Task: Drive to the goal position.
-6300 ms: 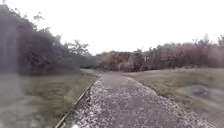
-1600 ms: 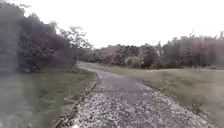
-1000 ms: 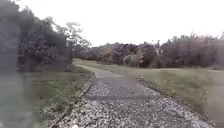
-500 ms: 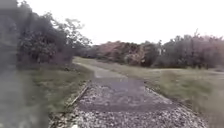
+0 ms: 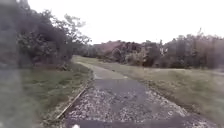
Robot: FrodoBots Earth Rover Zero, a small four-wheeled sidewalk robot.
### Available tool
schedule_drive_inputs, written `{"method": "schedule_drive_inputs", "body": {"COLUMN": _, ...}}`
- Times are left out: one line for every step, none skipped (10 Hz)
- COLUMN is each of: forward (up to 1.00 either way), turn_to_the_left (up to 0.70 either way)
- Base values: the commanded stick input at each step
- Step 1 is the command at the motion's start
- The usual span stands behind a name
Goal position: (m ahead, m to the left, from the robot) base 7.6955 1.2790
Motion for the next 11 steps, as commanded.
{"method": "schedule_drive_inputs", "body": {"forward": 0.85, "turn_to_the_left": 0.0}}
{"method": "schedule_drive_inputs", "body": {"forward": 0.85, "turn_to_the_left": 0.0}}
{"method": "schedule_drive_inputs", "body": {"forward": 0.85, "turn_to_the_left": 0.0}}
{"method": "schedule_drive_inputs", "body": {"forward": 0.85, "turn_to_the_left": 0.0}}
{"method": "schedule_drive_inputs", "body": {"forward": 0.85, "turn_to_the_left": 0.0}}
{"method": "schedule_drive_inputs", "body": {"forward": 0.85, "turn_to_the_left": 0.0}}
{"method": "schedule_drive_inputs", "body": {"forward": 0.85, "turn_to_the_left": 0.0}}
{"method": "schedule_drive_inputs", "body": {"forward": 0.85, "turn_to_the_left": 0.0}}
{"method": "schedule_drive_inputs", "body": {"forward": 0.85, "turn_to_the_left": 0.0}}
{"method": "schedule_drive_inputs", "body": {"forward": 0.85, "turn_to_the_left": 0.0}}
{"method": "schedule_drive_inputs", "body": {"forward": 0.85, "turn_to_the_left": 0.0}}
